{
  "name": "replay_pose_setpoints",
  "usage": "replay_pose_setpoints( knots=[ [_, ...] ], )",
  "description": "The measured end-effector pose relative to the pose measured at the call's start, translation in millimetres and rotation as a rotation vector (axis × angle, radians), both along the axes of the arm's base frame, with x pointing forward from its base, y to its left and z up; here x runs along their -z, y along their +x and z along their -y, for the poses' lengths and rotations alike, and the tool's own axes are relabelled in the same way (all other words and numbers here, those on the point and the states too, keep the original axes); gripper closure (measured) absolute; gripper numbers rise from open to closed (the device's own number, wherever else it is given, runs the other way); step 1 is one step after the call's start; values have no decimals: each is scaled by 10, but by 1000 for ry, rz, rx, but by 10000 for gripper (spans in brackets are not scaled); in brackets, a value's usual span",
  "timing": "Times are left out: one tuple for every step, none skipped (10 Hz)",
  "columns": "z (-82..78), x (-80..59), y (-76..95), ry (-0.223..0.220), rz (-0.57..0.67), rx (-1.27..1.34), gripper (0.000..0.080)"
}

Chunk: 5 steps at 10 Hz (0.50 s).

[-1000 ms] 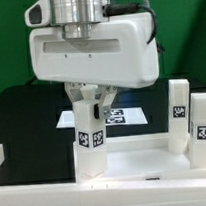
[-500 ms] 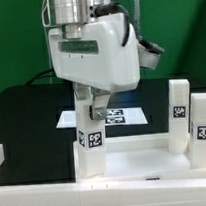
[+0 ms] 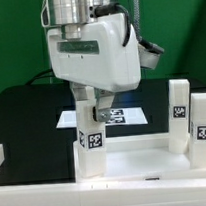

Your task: Assemble desk

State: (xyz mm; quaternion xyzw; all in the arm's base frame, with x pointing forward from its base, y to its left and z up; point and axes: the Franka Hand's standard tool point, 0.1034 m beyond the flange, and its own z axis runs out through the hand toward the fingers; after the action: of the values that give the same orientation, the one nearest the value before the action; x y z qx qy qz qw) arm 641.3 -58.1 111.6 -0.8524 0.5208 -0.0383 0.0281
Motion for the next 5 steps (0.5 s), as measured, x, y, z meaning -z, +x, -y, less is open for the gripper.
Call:
replay_pose_setpoints(
  knots=[
    [-1,0,0,-11,1,-112,192],
    [-13,1,1,-20,1,-205,163],
    [-19,2,1,-28,2,-297,163],
    [-16,2,0,-36,3,-385,152],
    [-11,1,1,-51,2,-511,152]
  ],
)
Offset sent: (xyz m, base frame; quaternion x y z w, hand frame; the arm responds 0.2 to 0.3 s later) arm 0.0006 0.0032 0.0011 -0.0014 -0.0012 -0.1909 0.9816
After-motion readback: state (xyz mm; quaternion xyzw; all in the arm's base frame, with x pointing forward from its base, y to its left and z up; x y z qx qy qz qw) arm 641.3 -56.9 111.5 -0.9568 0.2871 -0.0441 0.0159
